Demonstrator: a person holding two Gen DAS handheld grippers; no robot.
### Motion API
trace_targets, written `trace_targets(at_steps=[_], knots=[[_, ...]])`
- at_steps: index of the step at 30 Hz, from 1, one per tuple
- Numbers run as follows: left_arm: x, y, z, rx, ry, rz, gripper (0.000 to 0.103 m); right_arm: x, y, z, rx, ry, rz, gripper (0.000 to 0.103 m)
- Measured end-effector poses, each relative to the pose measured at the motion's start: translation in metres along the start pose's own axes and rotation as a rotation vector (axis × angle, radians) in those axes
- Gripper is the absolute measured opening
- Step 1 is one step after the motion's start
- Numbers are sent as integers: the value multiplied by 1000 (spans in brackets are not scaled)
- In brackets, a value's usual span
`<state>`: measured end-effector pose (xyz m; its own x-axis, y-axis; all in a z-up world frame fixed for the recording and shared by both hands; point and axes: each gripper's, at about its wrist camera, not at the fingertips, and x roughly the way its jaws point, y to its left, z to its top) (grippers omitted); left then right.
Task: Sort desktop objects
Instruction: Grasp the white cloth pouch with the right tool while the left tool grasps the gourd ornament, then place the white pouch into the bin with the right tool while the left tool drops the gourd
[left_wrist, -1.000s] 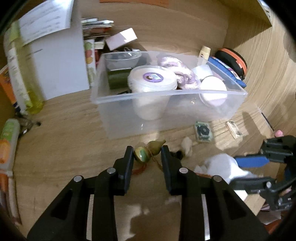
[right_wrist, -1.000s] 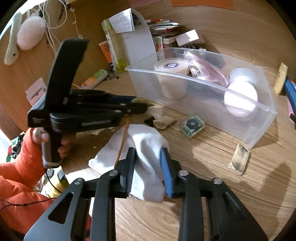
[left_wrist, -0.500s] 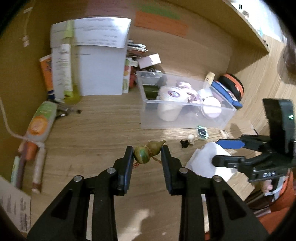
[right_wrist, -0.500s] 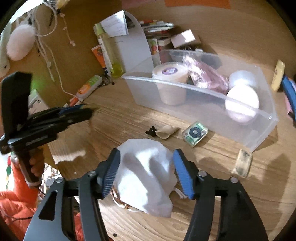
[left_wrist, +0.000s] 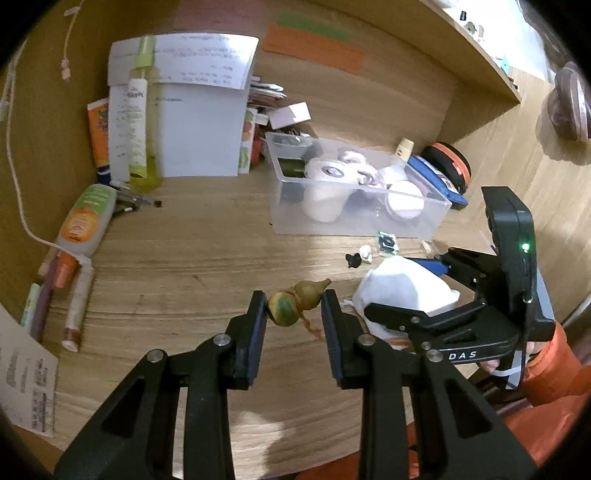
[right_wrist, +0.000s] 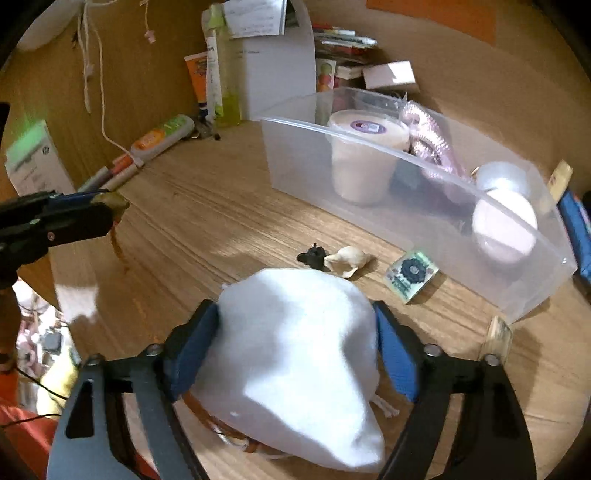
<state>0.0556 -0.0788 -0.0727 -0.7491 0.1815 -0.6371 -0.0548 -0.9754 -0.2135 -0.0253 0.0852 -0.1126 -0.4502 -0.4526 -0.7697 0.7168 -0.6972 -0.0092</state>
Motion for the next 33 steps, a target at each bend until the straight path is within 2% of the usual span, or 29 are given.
trace_targets(at_steps=[4, 7, 8, 18, 27, 33], knots=[[6, -2, 4, -5, 3, -18, 30, -10, -7, 0, 25, -16, 27, 74], [9, -5, 8, -8, -1, -31, 30, -19, -9, 2, 41, -38, 34, 58], [10, -6, 10, -10, -4, -38, 30, -21, -9, 4, 43, -43, 43, 57], [4, -23, 31, -4, -68, -77, 30, -52, -16, 9, 75, -137, 37, 55], [2, -29, 59, -8, -130, -97, 30, -95, -47, 28, 142, -293, -49, 55], [16, -26, 86, -26, -134, -140, 30, -111, -77, 43, 202, -375, -127, 55]])
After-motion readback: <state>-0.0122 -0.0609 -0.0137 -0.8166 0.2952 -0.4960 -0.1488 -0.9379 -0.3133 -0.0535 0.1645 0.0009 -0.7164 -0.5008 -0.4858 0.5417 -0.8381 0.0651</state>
